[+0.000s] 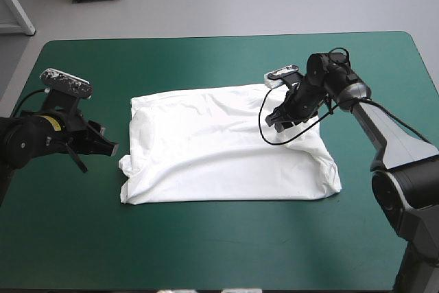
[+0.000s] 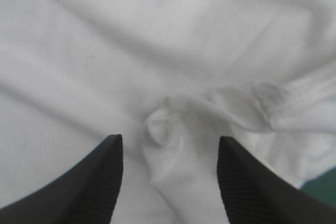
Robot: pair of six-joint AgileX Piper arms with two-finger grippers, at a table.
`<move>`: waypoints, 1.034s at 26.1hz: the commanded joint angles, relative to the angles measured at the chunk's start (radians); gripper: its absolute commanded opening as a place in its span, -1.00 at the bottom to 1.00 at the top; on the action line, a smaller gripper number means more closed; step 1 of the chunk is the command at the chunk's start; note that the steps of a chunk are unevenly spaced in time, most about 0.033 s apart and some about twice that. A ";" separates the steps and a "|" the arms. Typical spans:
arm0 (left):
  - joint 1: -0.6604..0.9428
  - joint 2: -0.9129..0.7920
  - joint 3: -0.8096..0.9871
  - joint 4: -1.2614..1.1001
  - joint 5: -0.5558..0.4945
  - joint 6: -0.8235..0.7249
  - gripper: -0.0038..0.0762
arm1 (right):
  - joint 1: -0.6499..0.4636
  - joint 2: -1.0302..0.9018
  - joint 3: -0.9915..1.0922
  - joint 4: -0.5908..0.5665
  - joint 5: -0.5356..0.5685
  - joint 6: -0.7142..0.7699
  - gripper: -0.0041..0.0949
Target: Fold the cloth
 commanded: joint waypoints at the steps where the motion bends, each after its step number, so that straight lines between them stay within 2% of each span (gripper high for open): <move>1: -0.039 -0.048 -0.033 0.077 0.020 -0.024 -0.12 | 0.000 -0.132 -0.033 -0.085 0.018 0.041 0.20; 3: -0.058 -0.053 -0.026 0.123 0.082 -0.047 -0.12 | 0.000 -0.176 -0.033 -0.132 0.025 0.079 0.20; 5: -0.068 -0.055 -0.015 0.140 0.096 -0.052 -0.09 | 0.000 -0.225 -0.033 -0.172 0.035 0.111 0.20; 11: -0.072 -0.025 0.046 0.096 0.054 -0.063 0.16 | 0.000 -0.411 0.023 -0.287 0.052 0.182 0.20; 13: -0.072 -0.012 0.097 0.089 0.041 -0.063 0.18 | 0.000 -0.478 0.079 -0.336 0.052 0.201 0.20; 20: -0.067 0.050 0.285 0.054 -0.083 -0.071 0.18 | 0.000 -0.650 0.350 -0.434 0.023 0.244 0.20; 23: -0.065 0.127 0.320 0.000 -0.152 -0.059 0.18 | 0.000 -0.680 0.456 -0.422 0.018 0.251 0.20; 27: -0.065 0.214 0.329 -0.013 -0.181 -0.038 0.18 | 0.000 -0.680 0.472 -0.418 0.004 0.253 0.20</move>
